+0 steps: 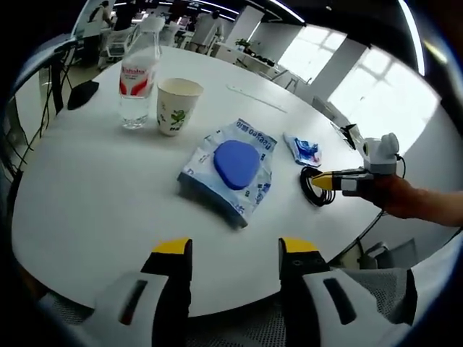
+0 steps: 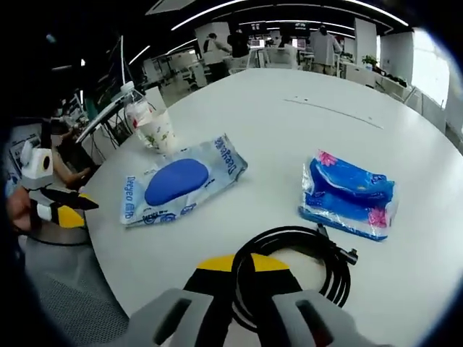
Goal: Arrange the tabletop items into an orderly group along one side of the table until the central work area is clear of visible clutter.
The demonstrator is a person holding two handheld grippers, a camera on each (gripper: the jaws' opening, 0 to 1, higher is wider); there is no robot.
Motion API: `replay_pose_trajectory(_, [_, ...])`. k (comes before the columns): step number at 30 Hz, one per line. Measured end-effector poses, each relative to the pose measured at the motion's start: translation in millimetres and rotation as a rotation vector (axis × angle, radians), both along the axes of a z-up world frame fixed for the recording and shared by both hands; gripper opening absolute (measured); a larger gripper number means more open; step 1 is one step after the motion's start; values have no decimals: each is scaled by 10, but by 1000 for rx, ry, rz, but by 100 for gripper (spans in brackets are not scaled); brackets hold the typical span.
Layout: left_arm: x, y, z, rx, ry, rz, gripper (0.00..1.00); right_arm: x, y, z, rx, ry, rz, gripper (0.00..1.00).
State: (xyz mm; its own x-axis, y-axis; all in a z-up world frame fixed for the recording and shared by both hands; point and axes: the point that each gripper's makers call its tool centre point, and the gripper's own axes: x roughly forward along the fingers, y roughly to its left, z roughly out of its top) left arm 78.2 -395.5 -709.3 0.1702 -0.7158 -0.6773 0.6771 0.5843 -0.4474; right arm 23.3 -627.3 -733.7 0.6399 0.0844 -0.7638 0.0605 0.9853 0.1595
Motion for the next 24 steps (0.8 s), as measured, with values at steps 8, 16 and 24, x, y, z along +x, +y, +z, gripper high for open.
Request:
replay_pose_trajectory(8, [6,-47,-22,-4,4,-6,45,-4,18,-33,5,9,18,5])
replay_pose_trajectory(16, [59,-68,-42,-8,9,-8,45,89,13,29,4,11,54,10])
replay_pose_trajectory(24, [43,-114,-11,-14,18,2,43,231,-24,47,24,10,83,17])
